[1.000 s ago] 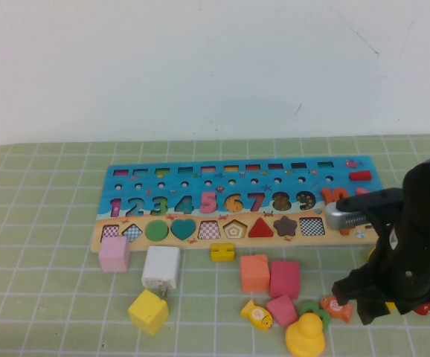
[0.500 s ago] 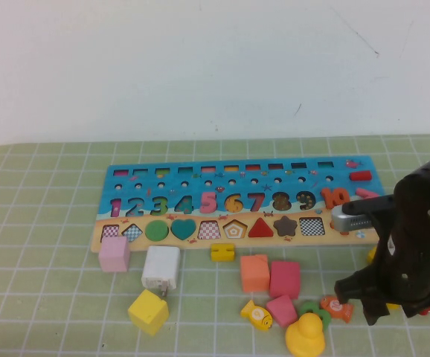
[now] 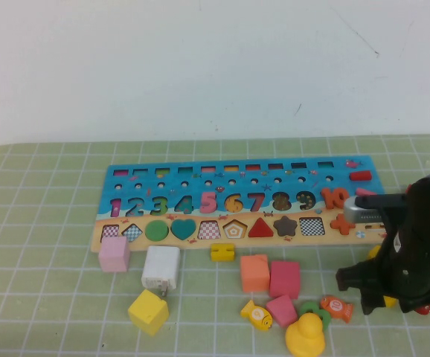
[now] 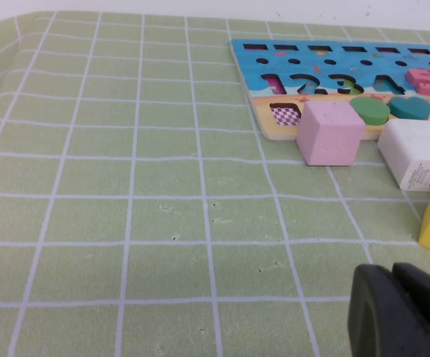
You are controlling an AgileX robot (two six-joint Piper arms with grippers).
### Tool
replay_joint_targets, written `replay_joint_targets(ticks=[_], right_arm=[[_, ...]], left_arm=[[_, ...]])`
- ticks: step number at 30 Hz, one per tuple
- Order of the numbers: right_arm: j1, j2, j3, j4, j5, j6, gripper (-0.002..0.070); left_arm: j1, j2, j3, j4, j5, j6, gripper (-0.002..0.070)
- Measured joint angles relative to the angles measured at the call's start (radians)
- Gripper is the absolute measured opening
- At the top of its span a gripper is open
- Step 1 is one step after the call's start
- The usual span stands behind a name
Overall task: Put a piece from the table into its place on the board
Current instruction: Pick up the "number 6"
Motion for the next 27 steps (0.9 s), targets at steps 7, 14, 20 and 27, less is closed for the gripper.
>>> replay_joint_targets(ticks=[7, 14, 20, 27], right_arm=[[-0.002, 0.005, 0.0, 0.0, -0.017, 0.002, 0.0414], [-0.032, 0.011, 0.0, -0.01, -0.038, 0.01, 0.0414], [-0.039, 0.011, -0.01, -0.018, -0.064, 0.012, 0.0414], [-0.039, 0.013, -0.018, -0.018, -0.07, 0.003, 0.0407]], left_arm=[[0.0, 0.0, 0.0, 0.0, 0.0, 0.0, -0.0001], [0.0, 0.0, 0.0, 0.0, 0.0, 0.0, -0.0001], [0.0, 0.0, 0.0, 0.0, 0.0, 0.0, -0.0001], [0.0, 0.0, 0.0, 0.0, 0.0, 0.002, -0.0001]])
